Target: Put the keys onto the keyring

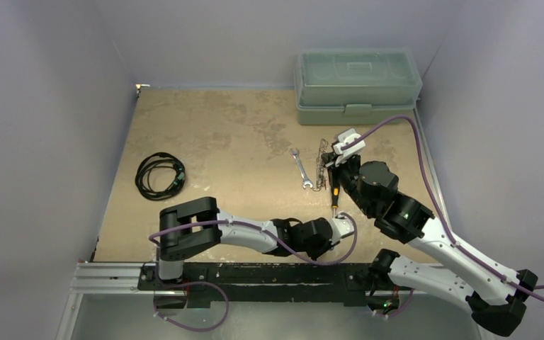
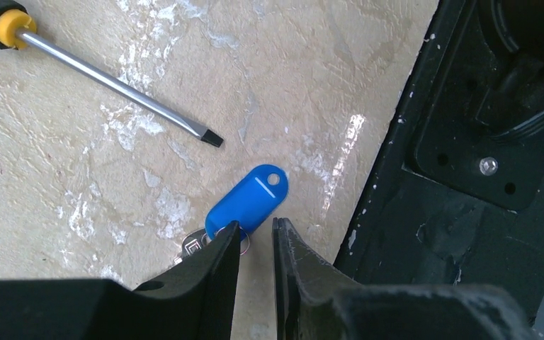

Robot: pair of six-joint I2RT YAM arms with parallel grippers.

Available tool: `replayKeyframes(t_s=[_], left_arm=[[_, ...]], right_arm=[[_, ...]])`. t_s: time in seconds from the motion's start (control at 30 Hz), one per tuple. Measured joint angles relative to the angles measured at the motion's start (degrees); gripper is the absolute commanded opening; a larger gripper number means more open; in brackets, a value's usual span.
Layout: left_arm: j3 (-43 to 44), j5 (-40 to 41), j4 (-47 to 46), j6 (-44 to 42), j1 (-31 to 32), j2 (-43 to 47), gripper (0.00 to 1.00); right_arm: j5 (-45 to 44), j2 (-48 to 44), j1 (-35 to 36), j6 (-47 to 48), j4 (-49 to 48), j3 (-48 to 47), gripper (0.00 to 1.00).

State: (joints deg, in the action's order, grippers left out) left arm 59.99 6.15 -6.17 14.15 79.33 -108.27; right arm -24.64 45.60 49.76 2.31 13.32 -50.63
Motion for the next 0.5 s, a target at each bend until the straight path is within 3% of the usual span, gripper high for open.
replayKeyframes(t_s=[0.33, 0.5], left_arm=[[4.55, -0.13, 8.94, 2.89, -1.79, -0.61, 0.41], [6.86, 0.24, 14.38, 2.73, -0.79, -0.59, 0.40]], right_arm=[[0.24, -0.57, 0.00, -0.24, 0.00, 0.00, 0.00], [0.35, -0.74, 0.00, -0.22, 0.00, 0.00, 0.00]])
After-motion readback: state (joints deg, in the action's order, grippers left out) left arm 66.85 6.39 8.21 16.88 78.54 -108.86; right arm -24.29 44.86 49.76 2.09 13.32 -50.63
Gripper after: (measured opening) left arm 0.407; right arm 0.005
